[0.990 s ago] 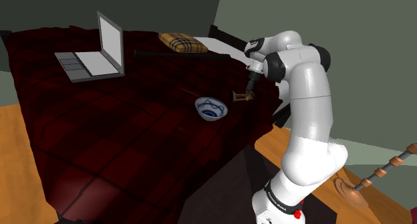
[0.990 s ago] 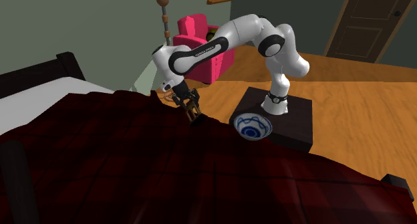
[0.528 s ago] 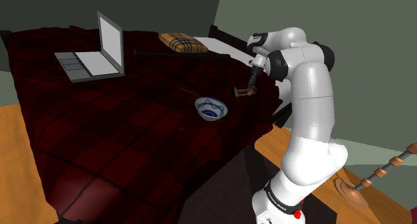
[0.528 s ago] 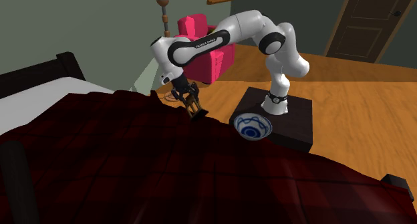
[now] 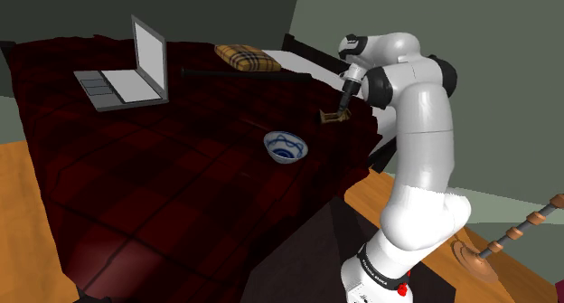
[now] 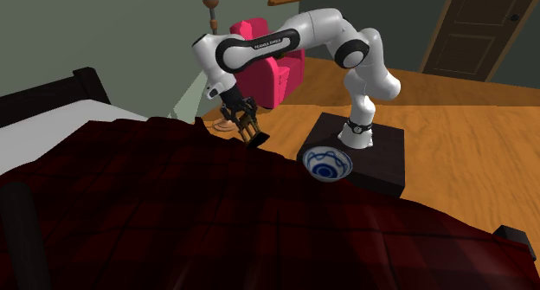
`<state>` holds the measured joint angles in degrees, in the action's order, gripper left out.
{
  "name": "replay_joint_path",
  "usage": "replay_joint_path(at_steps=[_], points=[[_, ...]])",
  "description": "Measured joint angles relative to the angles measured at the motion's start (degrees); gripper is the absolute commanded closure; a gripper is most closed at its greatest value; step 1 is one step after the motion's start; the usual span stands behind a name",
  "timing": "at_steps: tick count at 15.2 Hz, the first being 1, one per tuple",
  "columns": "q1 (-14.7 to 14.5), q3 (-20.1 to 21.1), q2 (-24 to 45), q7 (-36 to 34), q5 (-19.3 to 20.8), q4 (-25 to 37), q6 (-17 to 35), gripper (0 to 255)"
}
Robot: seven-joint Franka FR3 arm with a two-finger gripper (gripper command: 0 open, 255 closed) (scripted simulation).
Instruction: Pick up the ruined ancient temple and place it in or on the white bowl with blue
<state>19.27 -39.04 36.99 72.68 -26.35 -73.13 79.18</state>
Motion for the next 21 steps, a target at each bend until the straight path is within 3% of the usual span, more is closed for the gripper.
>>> replay_joint_path(at_steps=[7,8,17,21], points=[[0.9,-0.2,-0.7,-1.0,0.3,4.4,-4.6,255],[-0.1,-0.4,-1.8,-1.5,0.7,3.1,-4.4,255],[-16.3,-1.7,-20.0,-10.5,6.9,-21.8,6.2,255],[-21.6,-0.5,-26.6,-16.8,8.9,-28.3,8.9,255]])
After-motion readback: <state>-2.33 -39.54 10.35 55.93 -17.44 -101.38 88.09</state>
